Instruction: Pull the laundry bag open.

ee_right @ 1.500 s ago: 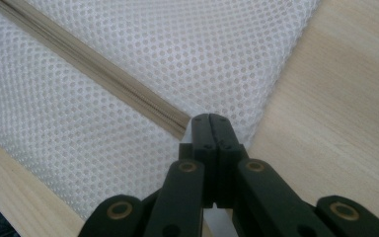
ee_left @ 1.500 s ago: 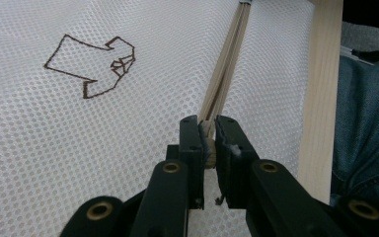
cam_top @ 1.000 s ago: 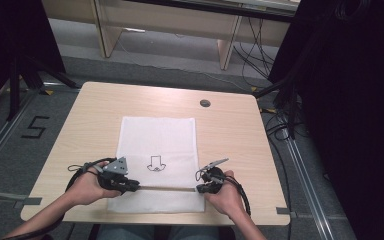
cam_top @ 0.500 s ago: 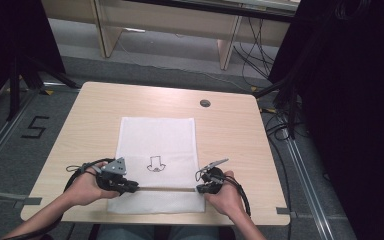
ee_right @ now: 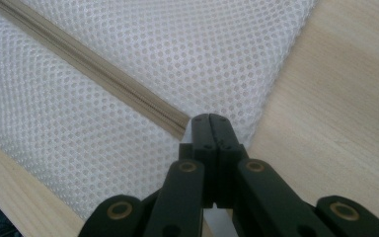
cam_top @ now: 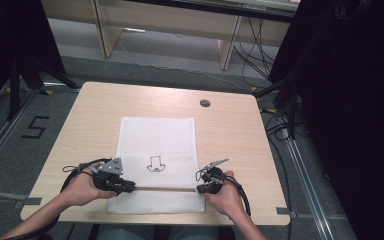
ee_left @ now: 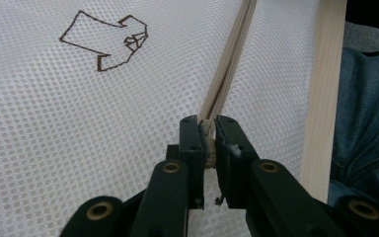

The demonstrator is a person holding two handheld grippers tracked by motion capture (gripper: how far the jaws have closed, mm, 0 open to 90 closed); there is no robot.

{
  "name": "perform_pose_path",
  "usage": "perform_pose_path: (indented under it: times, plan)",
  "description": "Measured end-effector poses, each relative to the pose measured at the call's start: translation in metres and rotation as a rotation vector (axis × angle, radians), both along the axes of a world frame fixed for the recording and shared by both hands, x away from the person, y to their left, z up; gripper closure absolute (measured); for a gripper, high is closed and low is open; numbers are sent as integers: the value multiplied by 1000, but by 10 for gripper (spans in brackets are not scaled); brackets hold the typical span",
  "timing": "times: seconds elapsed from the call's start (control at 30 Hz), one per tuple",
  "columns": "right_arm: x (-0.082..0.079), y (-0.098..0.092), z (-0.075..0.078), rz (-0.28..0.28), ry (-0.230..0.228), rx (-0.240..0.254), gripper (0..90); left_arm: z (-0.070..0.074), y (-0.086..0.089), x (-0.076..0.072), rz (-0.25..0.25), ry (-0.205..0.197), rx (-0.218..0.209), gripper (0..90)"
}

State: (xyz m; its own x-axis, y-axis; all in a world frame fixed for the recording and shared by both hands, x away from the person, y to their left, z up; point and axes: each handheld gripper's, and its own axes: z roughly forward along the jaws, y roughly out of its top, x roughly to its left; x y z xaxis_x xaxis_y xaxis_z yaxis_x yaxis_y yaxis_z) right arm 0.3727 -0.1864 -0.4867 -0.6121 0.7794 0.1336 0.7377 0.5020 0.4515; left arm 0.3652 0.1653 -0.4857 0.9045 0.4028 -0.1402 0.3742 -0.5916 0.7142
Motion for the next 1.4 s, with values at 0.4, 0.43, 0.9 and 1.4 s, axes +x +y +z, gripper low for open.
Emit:
perform_pose_path:
  times: [0.4, 0.43, 0.9, 1.4]
  plan:
    - [0, 0, 0, -4, 0, 1, 900, 0, 2, 0, -2, 4, -8, 819]
    - [0, 0, 0, -4, 0, 1, 900, 0, 2, 0, -1, 4, -4, 819]
    - [-1, 0, 0, -4, 0, 2, 900, 0, 2, -2, 10, 8, -11, 819]
    - [-1, 0, 0, -5, 1, 2, 900, 0, 13, 0, -6, -12, 7, 820]
